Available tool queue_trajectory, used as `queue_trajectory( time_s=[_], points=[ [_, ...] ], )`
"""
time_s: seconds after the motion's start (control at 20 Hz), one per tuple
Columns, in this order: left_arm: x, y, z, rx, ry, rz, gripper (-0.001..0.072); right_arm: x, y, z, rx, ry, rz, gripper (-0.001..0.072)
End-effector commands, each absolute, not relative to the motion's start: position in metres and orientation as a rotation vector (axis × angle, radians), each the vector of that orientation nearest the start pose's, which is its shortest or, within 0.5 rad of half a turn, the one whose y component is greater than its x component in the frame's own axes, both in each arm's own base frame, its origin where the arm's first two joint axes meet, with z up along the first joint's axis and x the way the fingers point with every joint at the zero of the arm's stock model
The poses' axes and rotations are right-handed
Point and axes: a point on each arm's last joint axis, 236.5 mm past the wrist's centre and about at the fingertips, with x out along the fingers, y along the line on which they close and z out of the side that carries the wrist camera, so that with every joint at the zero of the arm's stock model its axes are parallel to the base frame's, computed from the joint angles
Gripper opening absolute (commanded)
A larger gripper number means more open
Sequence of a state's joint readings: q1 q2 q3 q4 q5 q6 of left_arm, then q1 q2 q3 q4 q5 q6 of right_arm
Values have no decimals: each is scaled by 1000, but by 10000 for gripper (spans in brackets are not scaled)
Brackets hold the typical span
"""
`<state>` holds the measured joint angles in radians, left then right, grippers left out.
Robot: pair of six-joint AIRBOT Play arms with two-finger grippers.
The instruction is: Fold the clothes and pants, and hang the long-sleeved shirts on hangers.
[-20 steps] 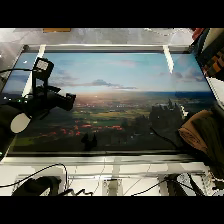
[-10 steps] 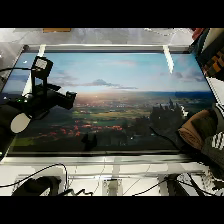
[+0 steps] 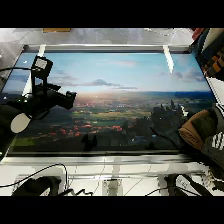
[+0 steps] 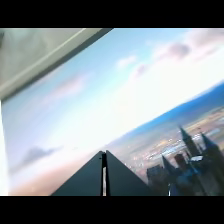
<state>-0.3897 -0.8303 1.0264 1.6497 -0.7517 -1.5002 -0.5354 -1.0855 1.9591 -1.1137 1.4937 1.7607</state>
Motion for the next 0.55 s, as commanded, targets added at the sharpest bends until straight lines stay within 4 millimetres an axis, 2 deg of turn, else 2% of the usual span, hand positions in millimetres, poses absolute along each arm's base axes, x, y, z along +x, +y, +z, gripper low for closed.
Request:
queue_trajectory(
  time_s=[0.0, 0.15, 0.25, 0.4, 0.5],
  points=[
    [368, -137, 185, 246, 522, -361, 691, 370, -6, 344, 285, 642, 41, 26],
    [368, -137, 185, 246, 522, -361, 691, 394, 51, 306, 107, 751, 104, 25],
    [368, -137, 185, 246, 522, -361, 691, 410, 78, 278, -11, 810, 101, 24],
    [367, -137, 186, 246, 522, -361, 691, 429, 83, 238, -99, 890, -48, 25],
    [368, -137, 185, 246, 522, -361, 691, 434, 92, 209, -124, 976, -47, 26]
  ],
)
